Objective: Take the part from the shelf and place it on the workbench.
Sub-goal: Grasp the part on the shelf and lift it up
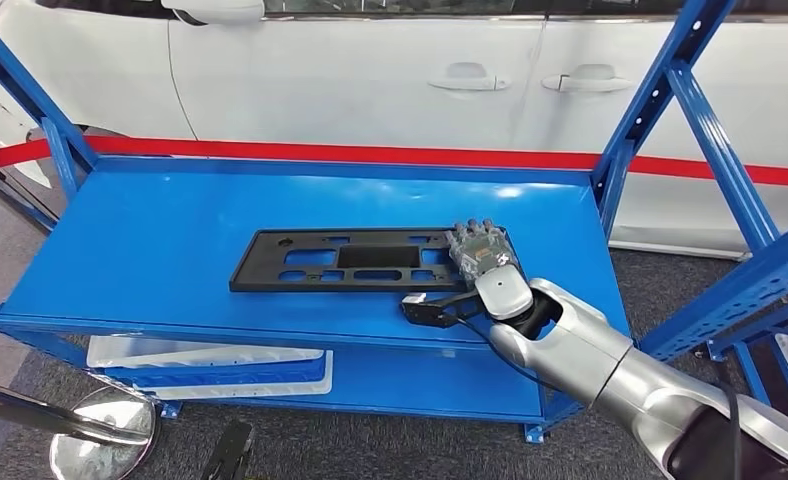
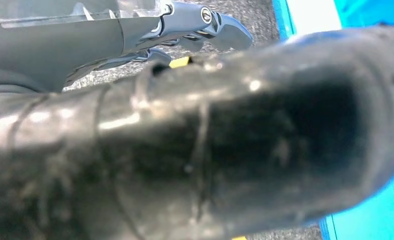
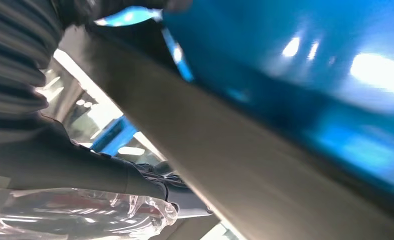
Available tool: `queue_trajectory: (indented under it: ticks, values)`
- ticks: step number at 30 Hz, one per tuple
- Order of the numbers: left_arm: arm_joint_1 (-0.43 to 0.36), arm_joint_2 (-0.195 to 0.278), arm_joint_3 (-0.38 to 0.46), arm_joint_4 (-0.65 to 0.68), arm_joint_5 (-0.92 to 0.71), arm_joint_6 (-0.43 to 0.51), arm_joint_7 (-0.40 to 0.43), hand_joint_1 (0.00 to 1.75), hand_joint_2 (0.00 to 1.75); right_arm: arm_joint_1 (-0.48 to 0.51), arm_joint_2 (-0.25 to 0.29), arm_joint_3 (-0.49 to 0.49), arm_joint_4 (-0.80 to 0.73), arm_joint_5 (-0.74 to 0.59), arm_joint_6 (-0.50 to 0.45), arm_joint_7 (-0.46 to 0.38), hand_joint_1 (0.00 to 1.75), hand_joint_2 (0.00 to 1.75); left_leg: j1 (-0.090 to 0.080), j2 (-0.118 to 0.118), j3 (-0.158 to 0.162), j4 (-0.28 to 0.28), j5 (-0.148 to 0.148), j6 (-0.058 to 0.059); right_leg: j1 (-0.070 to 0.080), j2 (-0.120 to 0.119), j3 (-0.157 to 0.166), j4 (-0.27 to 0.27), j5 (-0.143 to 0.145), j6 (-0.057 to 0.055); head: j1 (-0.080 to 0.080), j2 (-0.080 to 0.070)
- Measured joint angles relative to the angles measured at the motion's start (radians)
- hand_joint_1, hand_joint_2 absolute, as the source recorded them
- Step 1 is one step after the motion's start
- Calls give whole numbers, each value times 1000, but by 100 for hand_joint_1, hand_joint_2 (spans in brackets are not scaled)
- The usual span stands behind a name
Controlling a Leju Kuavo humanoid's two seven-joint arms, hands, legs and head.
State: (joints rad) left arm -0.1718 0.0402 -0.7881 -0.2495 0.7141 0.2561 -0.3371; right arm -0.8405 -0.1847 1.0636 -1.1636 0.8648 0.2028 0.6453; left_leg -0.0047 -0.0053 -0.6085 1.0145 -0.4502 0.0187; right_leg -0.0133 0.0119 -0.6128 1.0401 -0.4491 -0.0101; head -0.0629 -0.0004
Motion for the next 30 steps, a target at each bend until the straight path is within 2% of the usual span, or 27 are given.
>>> queue_trajectory:
  ticks: [2, 3, 4, 6, 7, 8, 9, 11, 12, 13, 14, 16, 18, 19, 21, 22, 23, 24, 25, 27, 28, 30]
  values:
    - [0, -1, 0, 0, 2, 1, 0, 0, 0, 2, 3, -2, 12, -24, -10, -12, 175, 175, 6, 2, 6, -13, 8, 9, 1, -1, -2, 5, -7, 11, 1, 0]
    - [0, -2, 0, 0, 3, 1, -2, 0, 0, 3, 4, -4, 17, -33, -14, -16, 175, 175, 9, 3, 10, -20, 12, 13, 2, -3, -12, 28, -23, 16, 3, 0]
    - [0, -3, 0, 0, 4, -1, -5, 0, 0, 3, 4, -6, 22, -39, -18, -18, 175, 175, 11, 4, 13, -25, 14, 17, 3, -4, -32, 71, -48, 19, 4, 0]
    - [-1, -3, 0, 0, 8, -8, -16, 0, 0, 5, 4, -7, 30, -45, -28, -20, 175, 175, 10, 4, 14, -25, 14, 21, 3, -5, -92, 199, -106, 22, 5, 0]
    - [-1, -3, 0, 0, 10, -14, -23, 0, 0, 6, 4, -8, 34, -46, -33, -21, 175, 175, 9, 4, 14, -23, 12, 23, 2, -5, -117, 250, -120, 23, 5, 0]
    - [0, -3, 0, 0, 12, -19, -31, 0, 0, 6, 4, -8, 36, -47, -39, -21, 175, 175, 10, 4, 14, -20, 10, 23, 2, -5, -127, 269, -115, 24, 5, 0]
    - [1, -3, 0, 0, 14, -25, -39, 0, 44, 6, 4, -9, 38, -47, -45, -21, 175, 175, 10, 3, 15, -17, 7, 23, 0, -6, -119, 248, -92, 24, 6, 0]
    - [3, -3, 0, 0, 16, -35, -55, 0, 131, 2, 4, -11, 39, -46, -55, -21, 175, 175, 12, 1, 17, -7, -1, 17, -3, -8, -60, 128, -29, 23, 5, 0]
    - [2, -3, 1, 0, 17, -39, -63, 0, 175, -1, 5, -12, 39, -46, -59, -21, 175, 175, 10, 0, 16, 1, -6, 13, -3, -7, -32, 70, -10, 20, 5, 0]
    - [1, -2, 1, 0, 17, -43, -70, 0, 175, -3, 6, -13, 38, -45, -62, -23, 175, 175, 8, -1, 14, 6, -9, 7, -2, -7, -13, 32, -2, 17, 4, 0]
    - [0, -2, 2, 0, 16, -45, -76, 0, 175, -3, 7, -13, 38, -43, -65, -24, 175, 175, 7, -1, 12, 9, -10, 3, 0, -6, -7, 18, -5, 12, 3, 0]
    - [1, -1, 2, 0, 16, -52, -87, 0, 175, -2, 8, -14, 36, -36, -74, -27, 175, 175, 6, -2, 9, 8, -10, -5, 1, -5, -7, 14, -1, 2, 1, 0]
    - [2, 0, 2, 0, 15, -57, -95, 0, 175, -4, 11, -14, 32, -27, -85, -27, 175, 175, 7, -1, -2, 34, -31, -15, -3, -7, -6, 10, 3, -8, -1, 0]
    - [2, 0, 2, 0, 13, -60, -98, 0, 175, -4, 13, -15, 29, -22, -90, -28, 175, 175, 9, 0, -20, 73, -56, -21, -5, -8, -6, 8, 5, -12, -2, 0]
    - [2, 0, 2, 0, 11, -65, -103, 0, 175, -3, 14, -17, 24, -8, -101, -27, 175, 175, 13, 1, -76, 197, -119, -30, -5, -8, -9, 8, 6, -16, -5, 0]
    - [4, 0, 2, 0, 11, -66, -105, 0, 175, -2, 14, -18, 19, 0, -109, -27, 175, 175, 14, 1, -102, 253, -139, -32, -4, -8, -11, 8, 6, -17, -5, 0]
    - [5, 0, 2, 0, 12, -66, -106, 0, 175, 0, 14, -18, 14, 8, -117, -25, 175, 175, 15, 1, -115, 280, -142, -33, -4, -7, -13, 9, 6, -18, -5, 0]
    - [7, 1, 3, 0, 13, -64, -106, 0, 175, 1, 14, -19, 7, 18, -125, -23, 175, 175, 15, 1, -110, 270, -124, -32, -4, -6, -13, 10, 6, -18, -5, 0]
    - [7, 1, 3, 0, 15, -61, -106, 0, 175, 1, 14, -21, -1, 28, -134, -21, 175, 175, 15, 1, -88, 223, -92, -28, -4, -4, -12, 10, 6, -17, -5, 0]
    - [6, 3, 4, 0, 19, -52, -106, 0, 175, 0, 13, -29, -22, 48, -149, -15, 175, 175, 11, 0, -23, 86, -30, -17, -3, -1, -11, 11, 6, -15, -5, 0]
    - [5, 3, 4, 0, 20, -48, -106, 0, 175, -3, 13, -33, -32, 55, -153, -12, 175, 175, 9, 0, 0, 38, -16, -12, -3, 0, -12, 10, 6, -11, -5, 0]
    - [5, 4, 5, 0, 21, -45, -105, 0, 175, -5, 13, -40, -49, 63, -158, -9, 175, 175, 3, -1, 13, 8, -15, -5, -2, 1, -17, 7, 10, -2, -4, 0]
